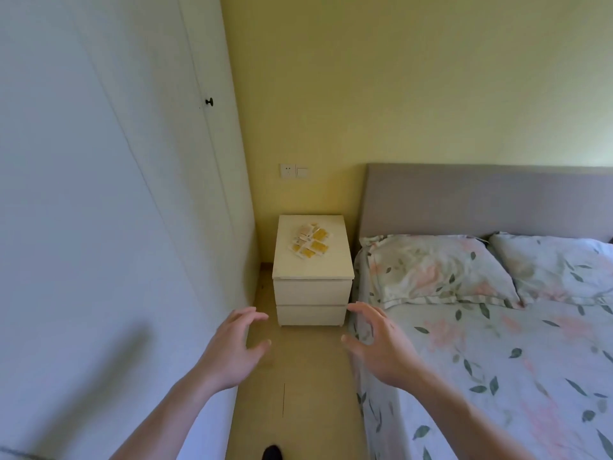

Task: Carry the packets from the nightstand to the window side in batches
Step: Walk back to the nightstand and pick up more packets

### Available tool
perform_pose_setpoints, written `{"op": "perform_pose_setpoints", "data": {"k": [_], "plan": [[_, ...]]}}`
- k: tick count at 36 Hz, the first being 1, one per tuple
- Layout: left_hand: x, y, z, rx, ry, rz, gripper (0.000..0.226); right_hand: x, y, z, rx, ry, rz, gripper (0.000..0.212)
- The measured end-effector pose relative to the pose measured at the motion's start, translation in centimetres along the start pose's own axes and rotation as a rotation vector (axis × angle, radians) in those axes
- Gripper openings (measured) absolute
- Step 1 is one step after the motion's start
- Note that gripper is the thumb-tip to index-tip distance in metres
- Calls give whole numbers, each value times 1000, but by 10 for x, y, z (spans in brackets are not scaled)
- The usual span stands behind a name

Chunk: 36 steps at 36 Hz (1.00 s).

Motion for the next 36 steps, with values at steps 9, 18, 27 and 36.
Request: {"op": "perform_pose_setpoints", "data": {"k": [9, 18, 27, 36], "plan": [[-28, 24, 191, -38, 27, -109, 43, -21, -5, 156, 111, -41, 64, 56], [-27, 28, 367, -109, 138, -56, 45, -48, -44, 291, 233, -11, 81, 55], [8, 40, 527, -268, 170, -92, 40, -76, -89, 484, 237, 96, 80, 53], [56, 77, 642, -429, 219, -141, 39, -64, -137, 654, 260, 213, -12, 50]]}}
Point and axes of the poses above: each hand's wrist, its own z-axis towards the middle knuckle, its own x-axis out of the palm, y = z × x, the point moved 1 cm from there along z, towards the middle knuckle, and after that the axes turned 3 degrees about y, right-handed, at the moved point
